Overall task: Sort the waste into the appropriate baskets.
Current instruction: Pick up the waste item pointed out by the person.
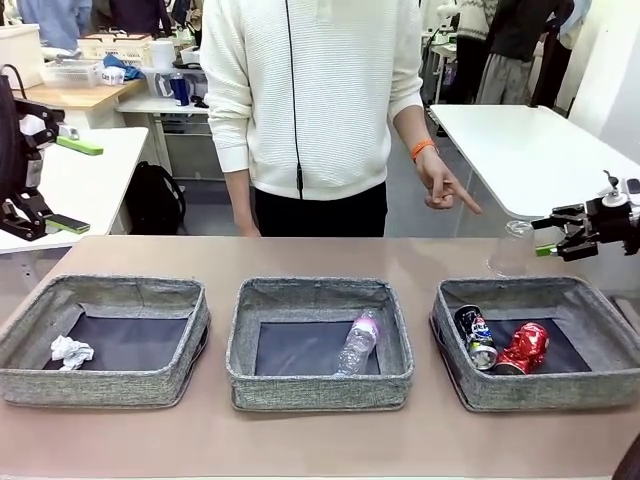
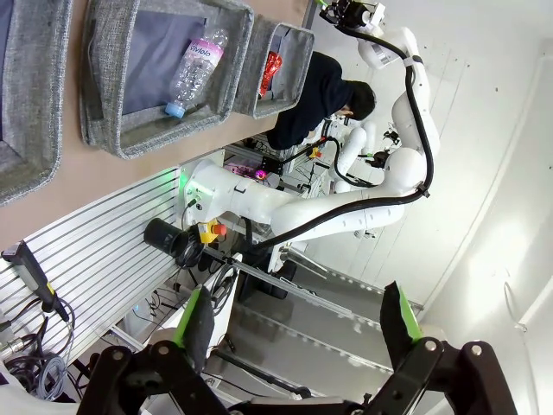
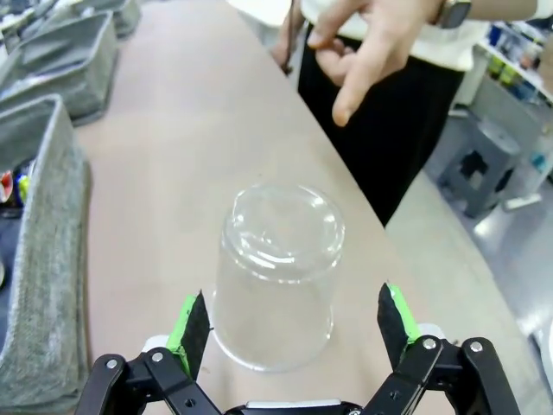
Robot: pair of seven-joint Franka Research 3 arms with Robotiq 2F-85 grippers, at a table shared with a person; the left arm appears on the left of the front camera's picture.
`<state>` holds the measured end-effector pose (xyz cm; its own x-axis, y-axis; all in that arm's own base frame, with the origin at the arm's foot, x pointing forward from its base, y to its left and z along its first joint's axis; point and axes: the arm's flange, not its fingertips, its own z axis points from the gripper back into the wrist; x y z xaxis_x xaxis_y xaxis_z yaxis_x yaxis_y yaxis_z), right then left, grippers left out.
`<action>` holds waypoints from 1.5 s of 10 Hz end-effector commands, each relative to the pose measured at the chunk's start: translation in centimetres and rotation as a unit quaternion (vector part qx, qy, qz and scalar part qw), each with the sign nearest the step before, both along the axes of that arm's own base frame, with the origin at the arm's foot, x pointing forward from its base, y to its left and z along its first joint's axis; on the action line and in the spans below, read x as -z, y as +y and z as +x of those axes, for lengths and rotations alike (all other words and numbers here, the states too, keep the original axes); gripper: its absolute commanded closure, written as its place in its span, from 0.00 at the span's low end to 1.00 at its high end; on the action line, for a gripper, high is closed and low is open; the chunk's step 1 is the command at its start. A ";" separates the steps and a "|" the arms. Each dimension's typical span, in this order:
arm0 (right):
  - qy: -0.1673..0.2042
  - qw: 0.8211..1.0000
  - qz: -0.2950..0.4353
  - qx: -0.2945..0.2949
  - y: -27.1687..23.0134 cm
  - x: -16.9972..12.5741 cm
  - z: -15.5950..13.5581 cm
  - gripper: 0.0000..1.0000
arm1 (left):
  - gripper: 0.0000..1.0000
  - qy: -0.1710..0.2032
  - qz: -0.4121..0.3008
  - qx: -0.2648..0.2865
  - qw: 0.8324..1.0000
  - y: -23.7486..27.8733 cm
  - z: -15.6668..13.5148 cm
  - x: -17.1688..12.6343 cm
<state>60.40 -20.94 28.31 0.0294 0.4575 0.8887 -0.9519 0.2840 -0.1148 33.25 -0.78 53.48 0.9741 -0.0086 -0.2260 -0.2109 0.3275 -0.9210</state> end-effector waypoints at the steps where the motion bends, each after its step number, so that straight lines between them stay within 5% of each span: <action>1: 0.001 1.000 0.011 0.015 1.6 0.7 0.6 0.00 | 0.00 -0.010 -0.007 0.007 1.000 0.2 -0.2 -0.1; 11: 0.068 0.997 0.029 -0.011 4.5 1.8 1.2 0.00 | 0.00 -0.010 -0.007 0.007 1.000 0.2 -0.2 -0.1; 12: 0.073 0.997 0.026 -0.005 4.6 1.9 1.3 0.20 | 0.00 -0.010 -0.007 0.007 1.000 0.2 -0.2 -0.1; 13: 0.076 0.997 0.023 -0.006 4.5 1.9 1.3 0.20 | 0.00 -0.010 -0.007 0.007 1.000 0.2 -0.2 -0.1; 14: 0.078 0.997 0.023 -0.006 4.4 1.8 1.4 0.40 | 0.00 -0.010 -0.007 0.007 1.000 0.2 -0.2 -0.1; 15: 0.080 0.997 0.022 -0.006 4.3 1.7 1.5 0.22 | 0.00 -0.010 -0.007 0.007 1.000 0.2 -0.2 -0.1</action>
<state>61.50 -16.78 26.23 0.1462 0.4032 0.9033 -0.9612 0.2737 0.0334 33.25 -0.78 53.47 0.9741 -0.0086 -0.2260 -0.2108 0.3275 -0.9210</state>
